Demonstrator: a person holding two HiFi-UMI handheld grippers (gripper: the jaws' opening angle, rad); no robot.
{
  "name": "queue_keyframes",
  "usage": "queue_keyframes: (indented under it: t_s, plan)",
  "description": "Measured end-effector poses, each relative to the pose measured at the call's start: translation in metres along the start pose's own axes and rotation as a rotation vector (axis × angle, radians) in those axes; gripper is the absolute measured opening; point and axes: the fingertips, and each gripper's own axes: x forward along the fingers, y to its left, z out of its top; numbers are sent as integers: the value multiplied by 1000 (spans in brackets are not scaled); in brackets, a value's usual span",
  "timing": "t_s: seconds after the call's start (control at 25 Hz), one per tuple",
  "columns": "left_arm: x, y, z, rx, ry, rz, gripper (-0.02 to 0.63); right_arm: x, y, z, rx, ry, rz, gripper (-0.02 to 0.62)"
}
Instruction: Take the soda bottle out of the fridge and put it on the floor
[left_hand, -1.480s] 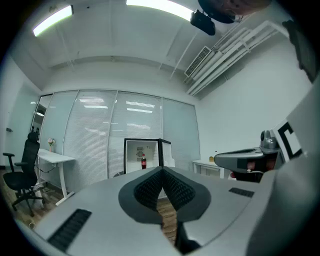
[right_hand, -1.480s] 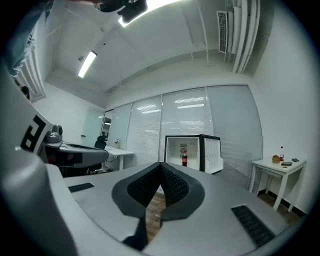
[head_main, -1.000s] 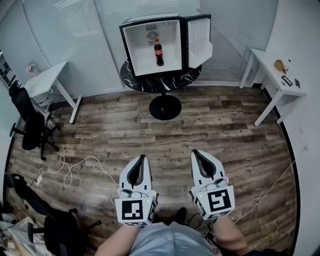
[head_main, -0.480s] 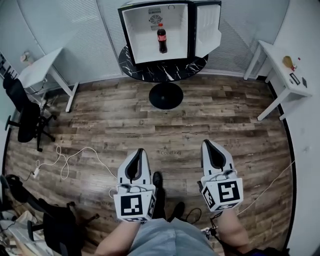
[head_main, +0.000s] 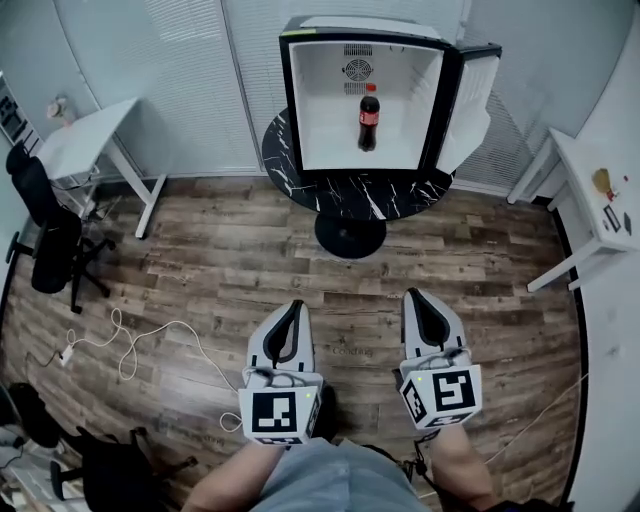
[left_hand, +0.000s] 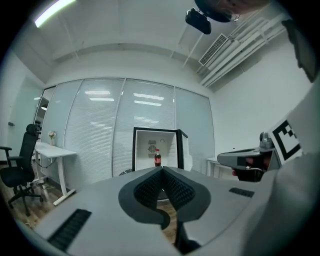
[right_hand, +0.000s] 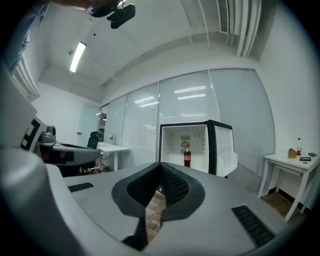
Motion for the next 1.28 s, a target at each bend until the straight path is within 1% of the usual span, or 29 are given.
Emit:
queue_keyframes:
  t_s: [0.16, 0.32, 0.48, 0.68, 0.88, 1.08, 1.28]
  plan:
    - [38, 22, 20, 10, -28, -19, 17, 39, -6, 23, 0, -24, -10, 14]
    - [65, 29, 24, 4, -27, -44, 16, 64, -14, 36, -7, -34, -20, 14]
    - [90, 26, 18, 2, -8, -71, 16, 83, -28, 38, -3, -34, -37, 14]
    - [124, 20, 9, 11, 17, -97, 17, 107, -50, 31, 10, -32, -53, 14]
    - [175, 12, 0, 22, 43, -111, 15, 141, -88, 21, 28, -27, -69, 14]
    - [240, 4, -6, 32, 76, -104, 15, 190, -141, 18, 38, -22, -86, 15]
    - [309, -2, 1, 40, 89, -74, 15, 247, -187, 24, 50, -18, -47, 15]
